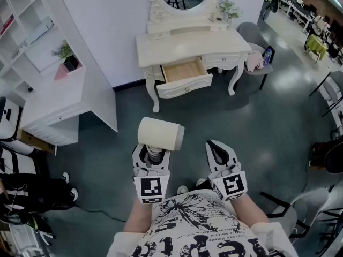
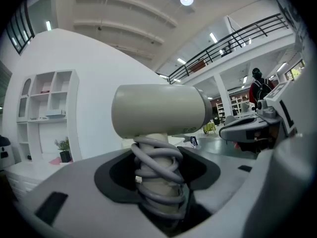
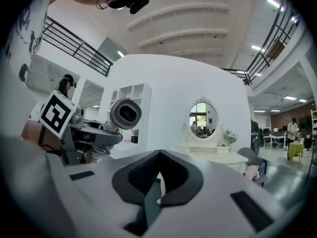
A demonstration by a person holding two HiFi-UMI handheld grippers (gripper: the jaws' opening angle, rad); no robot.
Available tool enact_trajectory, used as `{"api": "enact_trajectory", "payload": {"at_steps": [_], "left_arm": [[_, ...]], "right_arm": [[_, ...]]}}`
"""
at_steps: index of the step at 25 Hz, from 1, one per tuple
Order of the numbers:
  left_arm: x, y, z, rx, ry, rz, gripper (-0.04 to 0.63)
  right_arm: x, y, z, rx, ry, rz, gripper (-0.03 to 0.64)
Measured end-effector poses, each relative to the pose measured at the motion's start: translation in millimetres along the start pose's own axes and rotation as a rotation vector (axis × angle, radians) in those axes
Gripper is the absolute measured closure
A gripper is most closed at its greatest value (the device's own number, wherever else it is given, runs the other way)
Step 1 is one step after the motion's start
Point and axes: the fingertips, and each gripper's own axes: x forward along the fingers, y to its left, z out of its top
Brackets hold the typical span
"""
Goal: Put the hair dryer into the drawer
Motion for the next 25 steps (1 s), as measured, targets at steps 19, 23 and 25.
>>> {"api": "enact_trajectory", "payload": {"at_steps": [19,23,25], "left_arm": [[10,35,-22,-0.059,0.018,0.019,0.347],[17,43,-30,-0.065,0.031,0.037,0.347],[24,48,-28,-0.069,0.037,0.046,0.347]], "right_arm": [[39,15,-13,0.034,0.048,0.034,0.600],[49,13,-18,0.032,0.060,0.045,0.600],[58,7,-15,0.027,0.060,0.048,0.600]]}}
